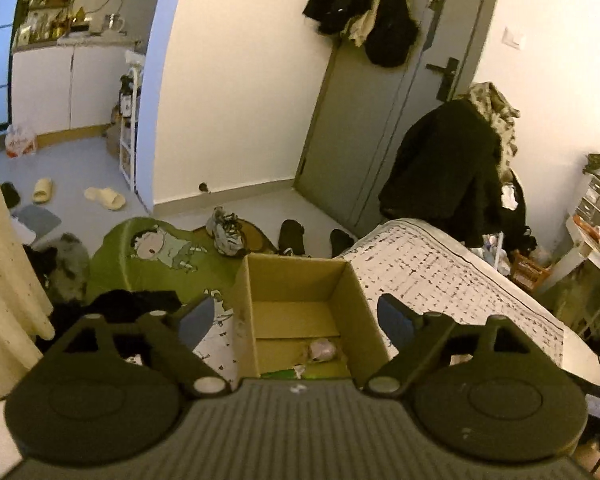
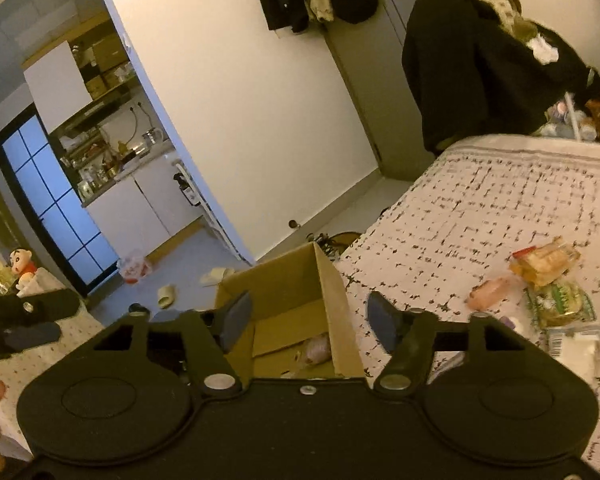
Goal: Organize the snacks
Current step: 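Open the left gripper releasing the green packet while the right gripper releases the clear packet into the box, then move both grippers away from the box back toward the snack pile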
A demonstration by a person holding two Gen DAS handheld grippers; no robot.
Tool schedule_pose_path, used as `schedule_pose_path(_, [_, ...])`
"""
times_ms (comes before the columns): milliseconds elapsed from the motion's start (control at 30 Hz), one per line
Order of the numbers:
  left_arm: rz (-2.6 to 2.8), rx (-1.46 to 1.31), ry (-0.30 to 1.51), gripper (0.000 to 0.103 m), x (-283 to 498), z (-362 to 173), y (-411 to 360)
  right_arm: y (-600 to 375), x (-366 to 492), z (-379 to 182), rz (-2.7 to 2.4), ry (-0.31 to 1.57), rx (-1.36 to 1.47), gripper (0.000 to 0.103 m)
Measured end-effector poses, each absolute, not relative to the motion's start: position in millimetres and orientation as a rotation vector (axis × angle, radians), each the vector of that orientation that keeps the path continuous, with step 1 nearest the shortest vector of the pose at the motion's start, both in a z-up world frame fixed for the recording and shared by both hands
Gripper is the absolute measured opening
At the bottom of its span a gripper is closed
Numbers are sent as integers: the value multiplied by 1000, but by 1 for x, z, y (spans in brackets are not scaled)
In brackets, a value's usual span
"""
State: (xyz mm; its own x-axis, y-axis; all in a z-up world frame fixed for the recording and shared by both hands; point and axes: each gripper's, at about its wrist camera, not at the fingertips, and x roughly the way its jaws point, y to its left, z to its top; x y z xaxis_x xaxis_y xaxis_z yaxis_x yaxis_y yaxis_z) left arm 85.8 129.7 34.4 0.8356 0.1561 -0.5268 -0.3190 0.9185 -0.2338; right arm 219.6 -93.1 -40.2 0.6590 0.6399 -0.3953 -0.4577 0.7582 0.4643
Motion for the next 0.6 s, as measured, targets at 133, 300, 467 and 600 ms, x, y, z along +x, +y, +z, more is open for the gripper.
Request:
schedule_pose_path(133, [247,-317,513,92,71,46,120,-91,205,-25,661,545,284,80])
schedule_pose_path(300, [299,-310,537,92,56,53,110,-101,193,-12,695,523,270,87])
schedule_pose_path(467, [380,-258,507,92,47,66,106,-120,191,-6,625,539,285,90])
schedule_pose_path(600, [390,-228,510,92,33,78,106,-134,194,-13,566,565,385,90])
